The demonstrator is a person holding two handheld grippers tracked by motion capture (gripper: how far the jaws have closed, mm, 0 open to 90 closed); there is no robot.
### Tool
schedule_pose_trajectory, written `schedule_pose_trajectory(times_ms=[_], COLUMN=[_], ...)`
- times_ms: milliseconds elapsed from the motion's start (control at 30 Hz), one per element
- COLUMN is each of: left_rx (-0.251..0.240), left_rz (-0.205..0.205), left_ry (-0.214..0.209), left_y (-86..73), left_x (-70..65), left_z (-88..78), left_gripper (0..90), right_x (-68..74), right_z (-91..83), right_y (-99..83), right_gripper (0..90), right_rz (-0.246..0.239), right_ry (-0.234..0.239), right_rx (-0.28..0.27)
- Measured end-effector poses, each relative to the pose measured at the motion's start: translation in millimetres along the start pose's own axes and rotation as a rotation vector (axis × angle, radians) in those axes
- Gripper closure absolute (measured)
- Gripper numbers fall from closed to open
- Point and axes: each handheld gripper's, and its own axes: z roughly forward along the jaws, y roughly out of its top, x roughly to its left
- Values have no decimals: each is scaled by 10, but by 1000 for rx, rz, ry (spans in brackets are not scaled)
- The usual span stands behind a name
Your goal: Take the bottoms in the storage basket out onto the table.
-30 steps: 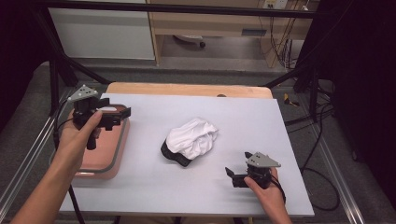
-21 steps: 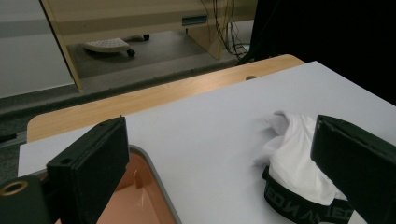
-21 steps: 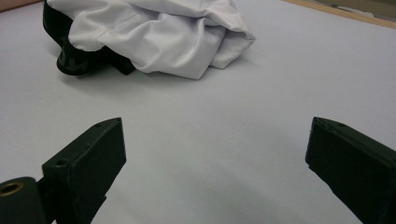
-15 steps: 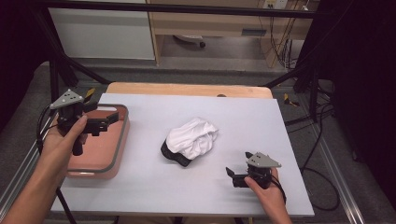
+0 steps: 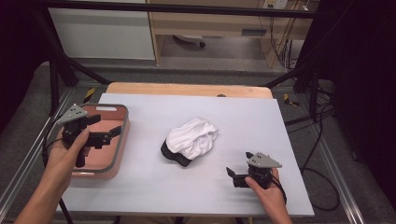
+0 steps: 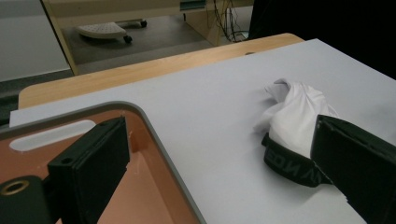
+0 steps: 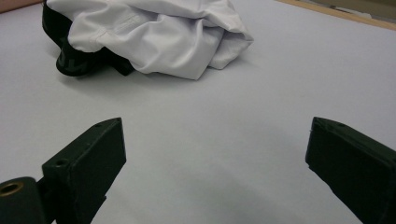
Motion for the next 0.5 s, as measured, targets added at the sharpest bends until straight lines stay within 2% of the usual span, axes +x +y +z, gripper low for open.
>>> schedule_pose_trajectory(times_ms=[167, 500], left_rx=[25, 50], left_rz=[18, 7], left_ry=[-1, -11], left_y=[-130, -335], left_x=[-52, -114], left_z=[9, 31], left_gripper=[45, 45], right_x=[9, 9], right_z=[12, 11], right_y=[-5, -2], right_gripper=[52, 52], right_rz=[-8, -5], right_ry=[3, 1], right_rx=[5, 4])
